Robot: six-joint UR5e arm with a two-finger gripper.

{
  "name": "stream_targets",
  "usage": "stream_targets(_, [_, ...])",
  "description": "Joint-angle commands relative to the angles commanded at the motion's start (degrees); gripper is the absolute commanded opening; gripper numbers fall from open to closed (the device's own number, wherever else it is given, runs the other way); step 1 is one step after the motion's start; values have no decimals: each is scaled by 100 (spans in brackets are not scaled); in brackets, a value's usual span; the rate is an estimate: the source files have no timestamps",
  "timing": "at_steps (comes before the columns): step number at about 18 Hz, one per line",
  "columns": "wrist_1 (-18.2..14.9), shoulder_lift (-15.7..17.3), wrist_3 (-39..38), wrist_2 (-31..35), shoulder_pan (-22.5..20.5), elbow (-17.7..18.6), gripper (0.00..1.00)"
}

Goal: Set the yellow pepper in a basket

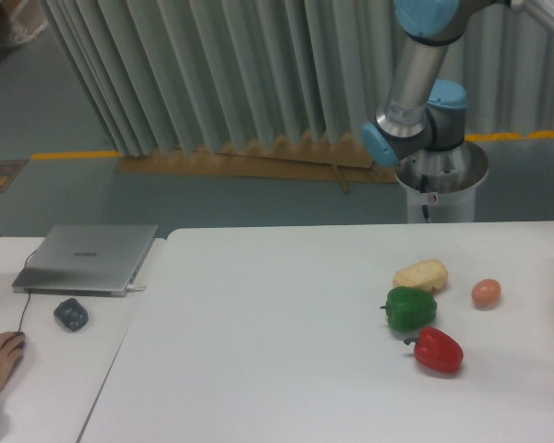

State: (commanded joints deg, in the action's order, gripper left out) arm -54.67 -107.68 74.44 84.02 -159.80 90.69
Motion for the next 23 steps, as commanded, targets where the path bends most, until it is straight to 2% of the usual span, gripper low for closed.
stream_targets(2, [-9, 185, 166, 27, 159, 290, 100])
stream_targets(5, [-96, 405, 1340, 210, 458, 625, 100])
stream_targets(7, [-437, 537, 2071, 553, 598, 731, 100])
stream_targets(8, [-631, 607, 2501, 563, 642, 688, 100])
stream_targets(12, [-685, 652, 2987, 790, 766, 635, 100])
stream_targets(15, [-896, 529, 3629, 1160, 854, 503, 100])
stream_targets(18, [-1133, 555, 3692, 1160, 881, 468, 100])
stream_targets(23, [-1292, 511, 3718, 1081, 1073, 529, 100])
